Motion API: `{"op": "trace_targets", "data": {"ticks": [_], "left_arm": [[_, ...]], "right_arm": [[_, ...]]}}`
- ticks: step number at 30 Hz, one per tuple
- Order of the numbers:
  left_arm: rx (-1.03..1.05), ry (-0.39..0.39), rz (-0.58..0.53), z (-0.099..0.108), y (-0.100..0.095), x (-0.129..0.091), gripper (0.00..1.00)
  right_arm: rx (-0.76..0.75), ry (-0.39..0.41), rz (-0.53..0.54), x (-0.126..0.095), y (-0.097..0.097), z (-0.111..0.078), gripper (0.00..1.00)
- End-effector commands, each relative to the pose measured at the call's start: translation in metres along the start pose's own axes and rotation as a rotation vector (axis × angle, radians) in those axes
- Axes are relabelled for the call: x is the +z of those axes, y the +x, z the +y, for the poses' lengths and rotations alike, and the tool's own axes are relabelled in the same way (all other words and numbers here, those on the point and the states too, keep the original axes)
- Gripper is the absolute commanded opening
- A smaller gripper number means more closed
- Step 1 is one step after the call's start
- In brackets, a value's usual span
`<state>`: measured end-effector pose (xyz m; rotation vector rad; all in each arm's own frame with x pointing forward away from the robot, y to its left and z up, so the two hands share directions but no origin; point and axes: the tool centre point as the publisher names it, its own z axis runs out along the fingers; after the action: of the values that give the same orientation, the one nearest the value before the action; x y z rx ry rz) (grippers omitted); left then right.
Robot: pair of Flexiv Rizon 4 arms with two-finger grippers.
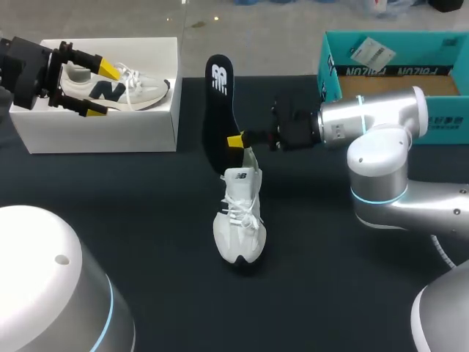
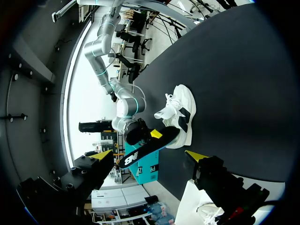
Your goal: Take the shoe out of the shoebox, open the shoe tongue, remove and reinsert the insole, then place the shoe into the shoebox
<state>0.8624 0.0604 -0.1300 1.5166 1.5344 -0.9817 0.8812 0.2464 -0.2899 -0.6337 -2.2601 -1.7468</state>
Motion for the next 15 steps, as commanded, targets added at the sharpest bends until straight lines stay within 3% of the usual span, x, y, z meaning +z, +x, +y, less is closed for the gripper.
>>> {"op": "trace_targets", "data": {"ticks": [1,10,15], "left_arm": [[0.000,0.000,0.005,0.000,-0.001,0.000,1.00],[0.000,0.000,0.005,0.000,-0.001,0.000,1.00],[0.000,0.000,0.005,0.000,-0.001,0.000,1.00]], "right_arm": [[0.000,0.001,-0.010,0.000,0.001,0.002,0.00],[-0.044,-0.059,-0.027,-0.005,-0.005,0.031,0.00],[-0.056,-0.064,-0.030,-0.004,-0.008,0.036,0.00]]}}
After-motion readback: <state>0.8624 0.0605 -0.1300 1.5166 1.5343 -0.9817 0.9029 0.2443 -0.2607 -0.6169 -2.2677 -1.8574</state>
